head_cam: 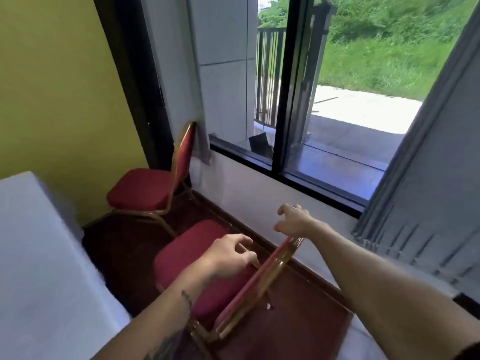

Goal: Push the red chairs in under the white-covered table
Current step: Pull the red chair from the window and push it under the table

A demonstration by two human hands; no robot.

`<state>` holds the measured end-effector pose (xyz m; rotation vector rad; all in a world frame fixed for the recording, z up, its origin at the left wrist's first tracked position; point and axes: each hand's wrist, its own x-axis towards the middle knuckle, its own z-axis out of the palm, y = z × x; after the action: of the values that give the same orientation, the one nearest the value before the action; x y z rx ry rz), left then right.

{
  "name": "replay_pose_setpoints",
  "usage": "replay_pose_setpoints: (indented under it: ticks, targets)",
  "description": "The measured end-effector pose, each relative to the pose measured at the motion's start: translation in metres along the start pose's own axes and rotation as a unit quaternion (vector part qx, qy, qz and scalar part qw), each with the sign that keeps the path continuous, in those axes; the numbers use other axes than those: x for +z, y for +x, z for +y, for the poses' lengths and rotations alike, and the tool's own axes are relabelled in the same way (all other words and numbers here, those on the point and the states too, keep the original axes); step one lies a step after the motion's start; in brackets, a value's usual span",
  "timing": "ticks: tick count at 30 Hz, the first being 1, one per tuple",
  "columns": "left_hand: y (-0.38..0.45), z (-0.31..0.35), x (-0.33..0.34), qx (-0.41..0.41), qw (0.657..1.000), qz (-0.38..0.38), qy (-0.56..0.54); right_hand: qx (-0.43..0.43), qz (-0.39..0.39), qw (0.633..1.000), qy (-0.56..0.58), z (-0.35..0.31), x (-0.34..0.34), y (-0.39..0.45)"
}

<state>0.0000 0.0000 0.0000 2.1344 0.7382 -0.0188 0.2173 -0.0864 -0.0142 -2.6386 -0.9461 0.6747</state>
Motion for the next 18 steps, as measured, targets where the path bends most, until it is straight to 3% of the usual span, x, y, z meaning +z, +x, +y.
replay_pose_setpoints:
  ticks: [3, 5, 10, 13, 18]
  targets:
    - [0.015, 0.002, 0.026, -0.054, 0.989, -0.129, 0.055, 0.039, -0.023, 0.999, -0.011, 0.023, 0.015, 0.002]
    - [0.016, -0.001, 0.043, -0.088, 0.977, -0.173, 0.093, 0.049, -0.03, 0.998, 0.038, 0.032, 0.029, 0.001]
    - [0.018, -0.008, 0.068, -0.134, 0.957, -0.17, 0.193, 0.087, 0.017, 0.984, 0.156, 0.036, 0.045, 0.009]
    - [0.023, -0.006, 0.069, -0.142, 0.953, -0.184, 0.194, 0.123, 0.041, 0.965, 0.228, 0.036, 0.048, 0.007]
    - [0.014, -0.012, 0.07, -0.13, 0.964, -0.165, 0.164, 0.201, 0.074, 0.883, 0.418, 0.026, 0.06, -0.008]
